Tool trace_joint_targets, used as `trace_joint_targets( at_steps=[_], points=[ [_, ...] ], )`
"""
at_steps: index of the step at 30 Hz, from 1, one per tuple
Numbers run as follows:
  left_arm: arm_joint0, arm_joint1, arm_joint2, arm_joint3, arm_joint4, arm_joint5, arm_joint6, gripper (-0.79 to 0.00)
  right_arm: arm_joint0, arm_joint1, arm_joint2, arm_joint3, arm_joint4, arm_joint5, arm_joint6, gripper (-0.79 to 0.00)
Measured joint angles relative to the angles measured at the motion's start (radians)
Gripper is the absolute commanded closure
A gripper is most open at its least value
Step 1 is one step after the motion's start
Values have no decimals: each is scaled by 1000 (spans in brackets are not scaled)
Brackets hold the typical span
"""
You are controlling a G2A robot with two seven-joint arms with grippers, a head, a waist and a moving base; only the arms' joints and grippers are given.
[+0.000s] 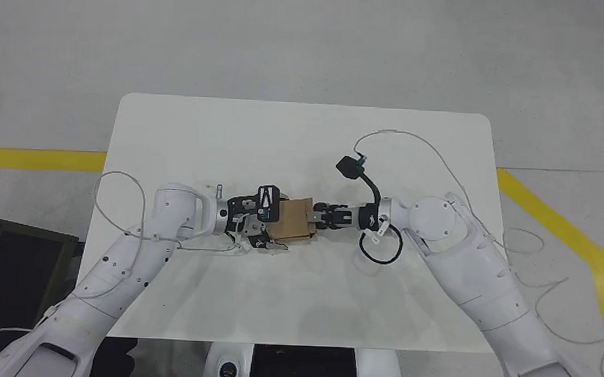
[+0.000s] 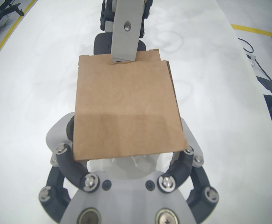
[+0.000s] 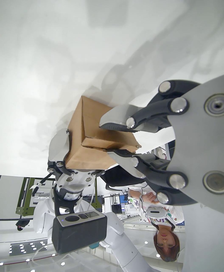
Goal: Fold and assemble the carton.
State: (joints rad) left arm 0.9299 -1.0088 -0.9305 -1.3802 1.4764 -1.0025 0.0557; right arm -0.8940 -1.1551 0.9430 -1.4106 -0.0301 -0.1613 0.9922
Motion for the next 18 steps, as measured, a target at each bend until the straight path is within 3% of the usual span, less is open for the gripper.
trace_joint_targets(
  at_steps=[8,10,13,18],
  points=[
    [2,0,-1,-2,6,2,0,-785,-54,19,56,-55,-8,6,-2,-182],
    [2,0,-2,-2,7,2,0,-785,-63,22,67,-66,-11,8,-2,-151],
    [2,0,-2,-1,9,3,0,-785,-75,27,83,-77,-17,11,-7,0],
    [2,0,-1,0,13,2,2,-785,-90,33,102,-83,-25,17,-14,0]
  ],
)
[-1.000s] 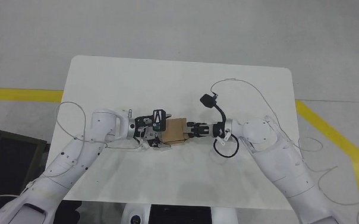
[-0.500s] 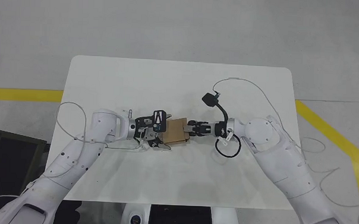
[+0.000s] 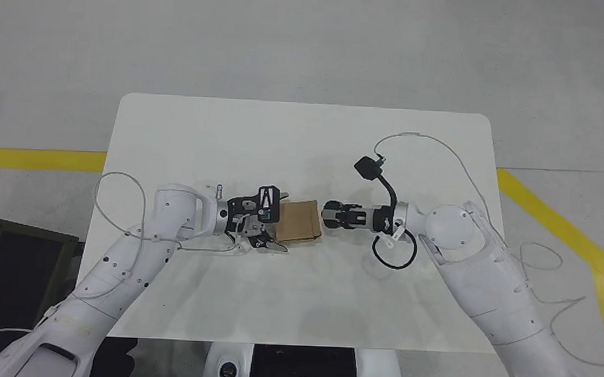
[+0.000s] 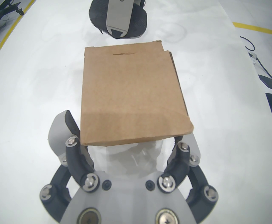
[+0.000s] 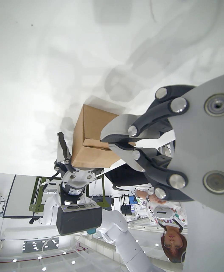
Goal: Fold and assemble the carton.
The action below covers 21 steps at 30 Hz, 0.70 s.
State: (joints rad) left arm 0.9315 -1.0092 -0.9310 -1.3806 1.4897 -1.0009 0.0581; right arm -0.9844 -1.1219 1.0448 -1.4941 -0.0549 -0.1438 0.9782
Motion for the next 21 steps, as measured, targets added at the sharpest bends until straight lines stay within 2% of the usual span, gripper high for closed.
trace_joint_targets(
  at_steps=[21],
  points=[
    [0,-1,1,-1,13,1,8,-785,72,-22,-86,42,2,8,27,0]
  ],
)
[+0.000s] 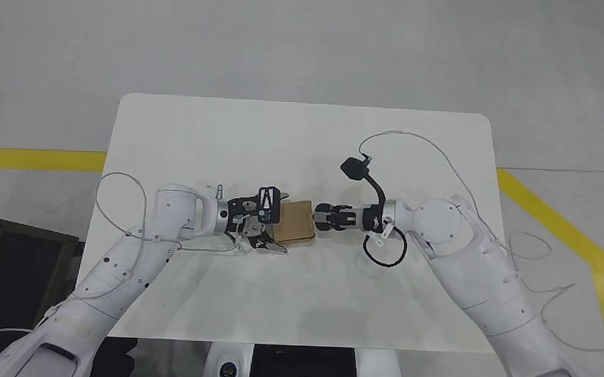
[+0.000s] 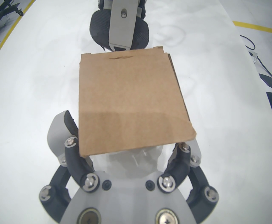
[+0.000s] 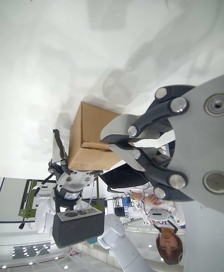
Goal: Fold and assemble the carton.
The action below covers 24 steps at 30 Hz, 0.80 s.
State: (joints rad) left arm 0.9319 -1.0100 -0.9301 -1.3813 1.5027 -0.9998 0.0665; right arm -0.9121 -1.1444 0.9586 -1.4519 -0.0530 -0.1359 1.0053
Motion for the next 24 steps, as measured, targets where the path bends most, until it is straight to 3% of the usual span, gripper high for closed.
trace_joint_targets(
  at_steps=[9,18,22,24],
  points=[
    [-1,-1,0,-1,2,2,-3,-785,17,-8,-21,18,7,-4,-5,0],
    [-9,3,-15,24,-29,-12,1,-785,-26,15,59,-27,-40,6,-39,0],
    [-11,27,-17,8,-103,-13,-11,-785,-67,29,106,-62,-75,-41,-75,-9],
    [-9,46,-17,-7,-139,-13,-14,-785,-82,34,124,-75,-89,-80,-97,-58]
  ],
)
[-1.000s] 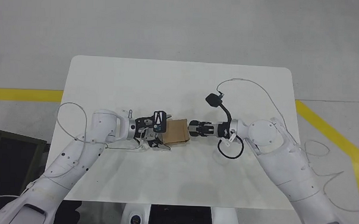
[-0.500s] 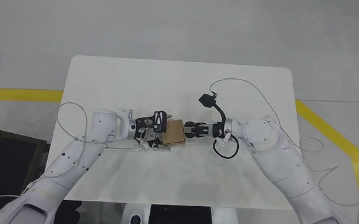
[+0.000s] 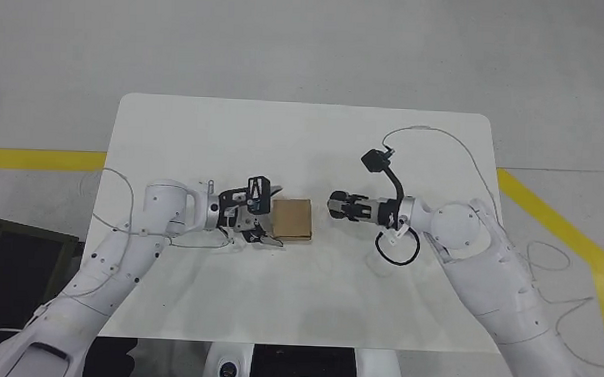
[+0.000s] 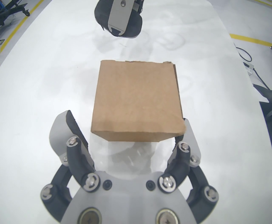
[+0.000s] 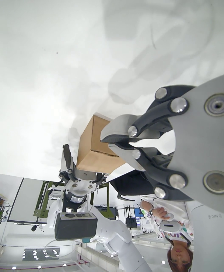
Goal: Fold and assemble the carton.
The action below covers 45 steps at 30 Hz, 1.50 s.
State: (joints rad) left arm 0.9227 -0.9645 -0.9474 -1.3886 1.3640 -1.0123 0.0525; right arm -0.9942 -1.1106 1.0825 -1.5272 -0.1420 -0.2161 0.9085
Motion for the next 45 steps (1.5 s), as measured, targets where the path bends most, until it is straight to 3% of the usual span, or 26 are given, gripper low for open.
trace_joint_targets(
  at_steps=[4,5,6,10,13,17,21,24,28,36,45],
  points=[
    [-3,57,-5,-41,-122,0,-5,-785,-30,8,34,-29,-41,-96,-72,-357],
    [-6,71,-7,-49,-154,0,-8,-785,-35,9,40,-33,-55,-115,-88,-708],
    [-10,84,-10,-57,-186,0,-13,-785,-39,10,46,-37,-69,-135,-105,-785],
    [-38,138,-37,-64,-323,0,-45,-785,-47,14,68,-51,-143,-240,-195,-785],
    [-57,155,-56,-42,-378,0,-73,-785,-49,15,78,-52,-202,-299,-265,-785],
    [-82,151,-68,-13,-414,33,-94,-785,-46,17,99,-74,-336,-395,-388,-785],
    [-87,136,-65,-31,-345,195,-58,-785,-74,19,135,-103,-530,-454,-568,-785],
    [-97,126,-63,-20,-329,249,-13,-785,-95,24,170,-132,-648,-443,-650,-785],
    [-126,113,-56,11,-331,267,0,-785,-112,34,223,-178,-729,-420,-655,-785],
    [-209,87,-40,81,-340,251,4,-785,-133,46,313,-248,-767,-358,-614,-785],
    [-279,68,-50,159,-364,230,18,-785,-136,41,321,-280,-767,-189,-588,-785]
  ],
)
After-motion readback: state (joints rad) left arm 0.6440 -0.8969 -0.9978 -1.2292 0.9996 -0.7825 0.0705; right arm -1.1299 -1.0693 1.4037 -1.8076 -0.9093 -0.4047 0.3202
